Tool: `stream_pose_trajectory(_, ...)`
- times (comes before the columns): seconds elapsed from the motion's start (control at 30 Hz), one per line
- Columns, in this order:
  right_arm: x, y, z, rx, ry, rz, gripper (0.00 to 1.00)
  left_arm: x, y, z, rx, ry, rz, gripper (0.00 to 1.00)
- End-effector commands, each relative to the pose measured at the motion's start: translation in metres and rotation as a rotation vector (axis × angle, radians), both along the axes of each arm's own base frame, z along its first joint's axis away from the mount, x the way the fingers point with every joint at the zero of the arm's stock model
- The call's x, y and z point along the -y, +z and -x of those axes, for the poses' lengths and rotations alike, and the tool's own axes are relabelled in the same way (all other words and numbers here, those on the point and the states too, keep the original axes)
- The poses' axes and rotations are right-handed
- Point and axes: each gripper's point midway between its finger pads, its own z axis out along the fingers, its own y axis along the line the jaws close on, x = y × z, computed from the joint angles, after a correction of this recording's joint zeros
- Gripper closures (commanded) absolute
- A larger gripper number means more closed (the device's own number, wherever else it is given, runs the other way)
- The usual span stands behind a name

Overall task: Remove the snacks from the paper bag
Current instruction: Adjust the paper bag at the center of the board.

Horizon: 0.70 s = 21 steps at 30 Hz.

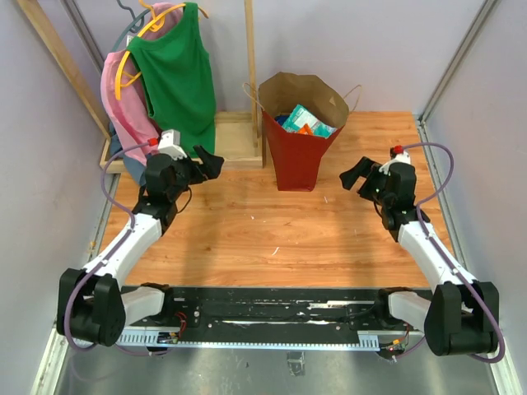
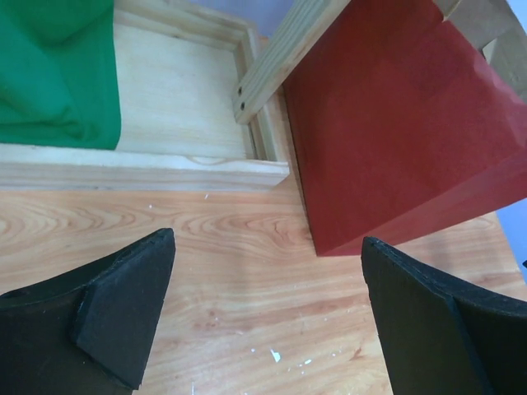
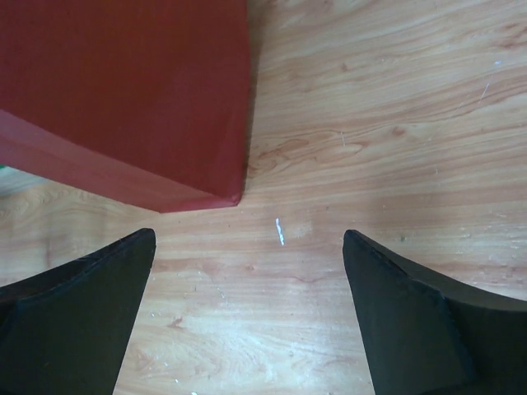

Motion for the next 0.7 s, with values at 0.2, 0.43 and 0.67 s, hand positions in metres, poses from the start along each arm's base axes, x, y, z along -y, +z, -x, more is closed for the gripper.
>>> stream_pose_trajectory(0.2,0.017,0.043,-0.029,0.191,-0.076,-0.286,0.01,0.073,0.075,0.029,0.377,-0.451,0.165,0.0)
stream_pose_trajectory(0.43,0.021,0.086,-0.022,0.25,-0.182,-0.12,0.01,0.123,0.101,0.046,0.435,-0.939,0.088,0.0)
stream_pose_trajectory(0.67,0.009,0.126,-0.012,0.29,-0.22,-0.146,0.01,0.133,0.094,0.06,0.531,-1.037,-0.356,0.0)
